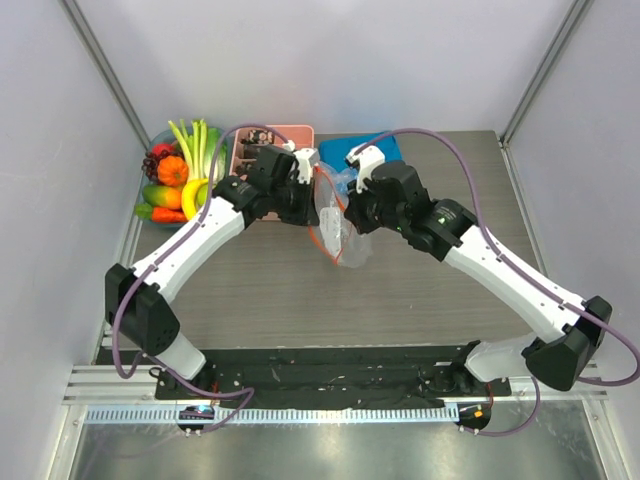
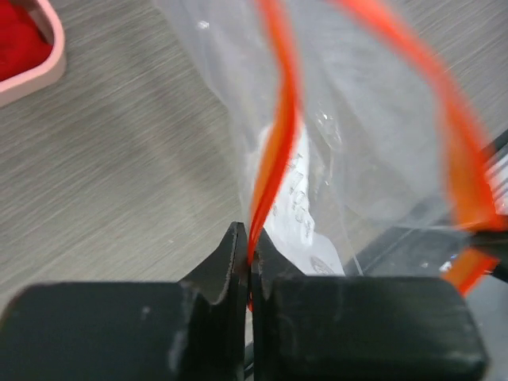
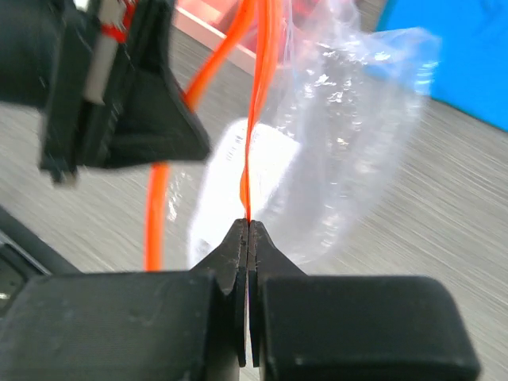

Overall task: Place the food in the zip-top bag and seal the zipper
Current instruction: Open the zipper of the food storage bag.

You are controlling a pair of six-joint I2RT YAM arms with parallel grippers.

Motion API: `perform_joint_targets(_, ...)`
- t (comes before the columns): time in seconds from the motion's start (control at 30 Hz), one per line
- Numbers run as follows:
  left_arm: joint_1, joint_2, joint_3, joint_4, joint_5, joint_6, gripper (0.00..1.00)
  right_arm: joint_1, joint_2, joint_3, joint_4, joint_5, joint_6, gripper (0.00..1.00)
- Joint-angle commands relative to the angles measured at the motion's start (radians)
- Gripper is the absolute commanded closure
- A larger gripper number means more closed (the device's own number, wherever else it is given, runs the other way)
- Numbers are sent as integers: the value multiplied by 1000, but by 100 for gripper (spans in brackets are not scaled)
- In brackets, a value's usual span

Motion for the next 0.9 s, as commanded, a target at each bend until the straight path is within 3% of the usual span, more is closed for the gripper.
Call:
perform_joint_targets(0.0, 41, -3, -32, -8, 24, -11, 100, -4, -92, 3, -89, 130, -90, 99)
perform_joint_targets(0.13, 48, -35, -111, 69, 67, -11, 100, -98, -103, -69, -115, 187, -90, 99)
perform_joint_targets(0.3, 61, 10, -134, 41, 107, 6, 100, -278, -64, -88, -149, 54, -32, 99)
perform_joint_targets(0.4, 79, 47, -111, 25, 138, 24, 99, -314, -63, -81, -144, -46, -22, 99)
perform_joint_targets(0.57, 84, 34, -13, 24, 235, 62, 61, -314, -51, -89, -69, -207, 24, 99)
perform_joint_targets(0.6, 87, 12, -3, 31, 239, 74, 47, -314, -45, -89, -60, -227, 30, 99)
perform_joint_targets(0.67, 105, -11, 18, 32, 236, 87, 36, -314, -34, -78, -45, -235, 50, 99)
perform_joint_targets(0.7, 139, -23, 33, 8, 227, 79, 27, -314, -22, -68, -45, -235, 60, 99)
perform_joint_targets(0.77, 192, -23, 79, -26, 267, 82, 20, -316, -15, -20, -87, -210, 88, 99)
perform_joint_targets(0.83, 312, -28, 93, -38, 367, 55, 0, -314, -21, 10, -155, -178, 99, 99)
perform_joint_targets(0.87, 356, -31, 99, -41, 383, 46, 0, -316, -28, 39, -175, -168, 108, 99)
